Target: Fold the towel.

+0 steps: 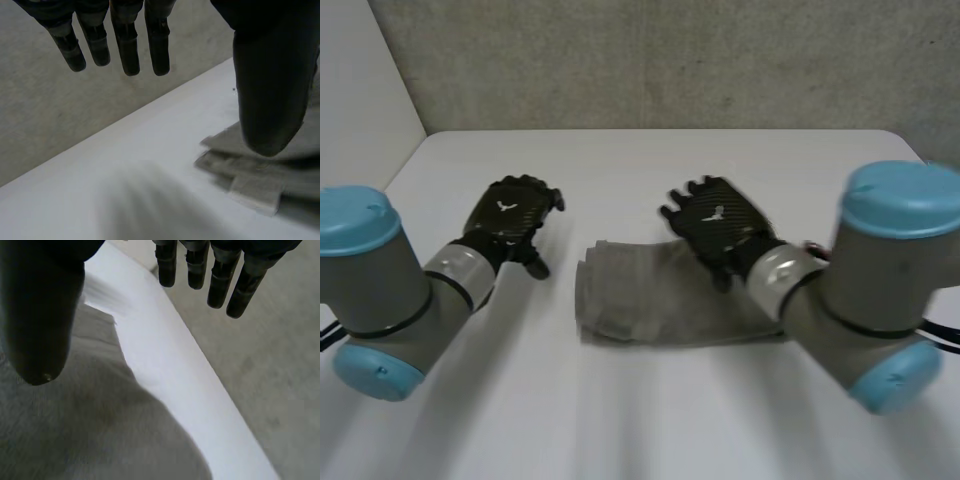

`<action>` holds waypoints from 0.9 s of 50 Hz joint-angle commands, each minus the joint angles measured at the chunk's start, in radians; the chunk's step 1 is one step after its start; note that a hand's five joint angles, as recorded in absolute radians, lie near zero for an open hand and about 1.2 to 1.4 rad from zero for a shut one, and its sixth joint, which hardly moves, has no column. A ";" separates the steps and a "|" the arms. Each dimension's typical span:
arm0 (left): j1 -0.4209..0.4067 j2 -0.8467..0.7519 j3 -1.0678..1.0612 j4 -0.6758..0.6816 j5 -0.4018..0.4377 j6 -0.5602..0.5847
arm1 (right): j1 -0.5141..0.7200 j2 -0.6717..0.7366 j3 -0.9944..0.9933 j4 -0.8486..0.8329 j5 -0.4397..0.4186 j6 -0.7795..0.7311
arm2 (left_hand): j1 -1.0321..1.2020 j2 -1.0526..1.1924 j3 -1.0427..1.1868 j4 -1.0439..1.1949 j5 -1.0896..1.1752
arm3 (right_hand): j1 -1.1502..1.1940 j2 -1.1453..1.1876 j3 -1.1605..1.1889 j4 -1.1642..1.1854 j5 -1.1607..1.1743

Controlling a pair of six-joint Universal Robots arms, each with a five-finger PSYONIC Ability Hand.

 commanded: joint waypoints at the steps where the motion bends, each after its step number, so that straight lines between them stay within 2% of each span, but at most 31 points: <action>1: -0.079 -0.001 0.016 0.000 0.001 -0.031 | -0.179 -0.083 0.183 0.003 -0.054 0.103 | -0.088 -0.036 -0.042 -0.056 0.001 | -0.057 -0.069 -0.050 -0.078 -0.060; 7: -0.145 -0.013 0.016 -0.003 0.006 -0.031 | -0.356 -0.086 0.321 -0.011 -0.160 0.102 | -0.088 -0.036 -0.042 -0.056 0.001 | -0.057 -0.069 -0.050 -0.078 -0.060; 12: -0.188 -0.017 -0.003 -0.009 0.006 -0.031 | -0.416 -0.071 0.387 -0.075 -0.201 0.110 | -0.085 -0.033 -0.042 -0.056 0.003 | -0.057 -0.069 -0.050 -0.078 -0.060; 16: -0.209 -0.019 -0.029 -0.008 0.004 -0.031 | -0.433 -0.063 0.410 -0.115 -0.207 0.107 | -0.088 -0.036 -0.042 -0.056 0.001 | 0.100 0.088 -0.050 -0.078 0.097; 18: -0.212 -0.022 -0.036 -0.005 0.003 -0.031 | -0.445 -0.051 0.415 -0.141 -0.213 0.103 | -0.088 -0.036 -0.042 -0.056 0.001 | 0.278 0.266 -0.050 -0.078 0.275; 19: -0.214 -0.027 -0.041 -0.003 0.003 -0.029 | -0.445 -0.051 0.415 -0.141 -0.214 0.103 | -0.085 -0.033 -0.042 -0.056 0.003 | 0.279 0.267 -0.050 -0.078 0.276; 21: -0.212 -0.039 -0.043 -0.002 0.003 -0.028 | -0.445 -0.044 0.419 -0.159 -0.214 0.102 | -0.088 -0.036 -0.042 -0.056 0.001 | 0.519 0.507 -0.050 -0.078 0.515; 27: -0.199 -0.068 -0.041 -0.002 0.000 -0.026 | -0.444 -0.012 0.419 -0.178 -0.215 0.100 | -0.088 -0.036 -0.042 -0.056 0.001 | 0.693 0.681 -0.050 -0.078 0.690; 29: -0.194 -0.068 -0.041 -0.002 -0.002 -0.028 | -0.444 -0.005 0.413 -0.176 -0.217 0.099 | -0.085 -0.033 -0.042 -0.056 0.003 | 0.853 0.842 -0.050 -0.078 0.850; 32: -0.177 -0.068 -0.043 -0.003 -0.004 -0.028 | -0.442 -0.005 0.410 -0.176 -0.217 0.099 | -0.085 -0.033 -0.042 -0.056 0.003 | 0.945 0.934 -0.050 -0.078 0.942; 34: -0.169 -0.068 -0.046 -0.008 -0.005 -0.029 | -0.442 -0.012 0.404 -0.176 -0.230 0.099 | -0.085 -0.033 -0.042 -0.056 0.003 | 1.163 1.152 -0.050 -0.078 1.160; 39: -0.151 -0.037 -0.058 -0.012 -0.008 -0.031 | -0.430 -0.043 0.364 -0.161 -0.256 0.096 | -0.088 -0.036 -0.042 -0.056 0.001 | 1.164 1.153 -0.050 -0.078 1.161; 43: -0.100 0.027 -0.085 -0.012 -0.013 -0.032 | -0.396 -0.084 0.314 -0.153 -0.273 0.103 | -0.091 -0.039 -0.042 -0.056 -0.002 | 1.164 1.153 -0.050 -0.078 1.161; 45: -0.087 0.044 -0.092 -0.012 -0.014 -0.032 | -0.288 -0.106 0.234 -0.126 -0.287 0.106 | -0.094 -0.042 -0.042 -0.056 -0.005 | 1.164 1.153 -0.050 -0.078 1.161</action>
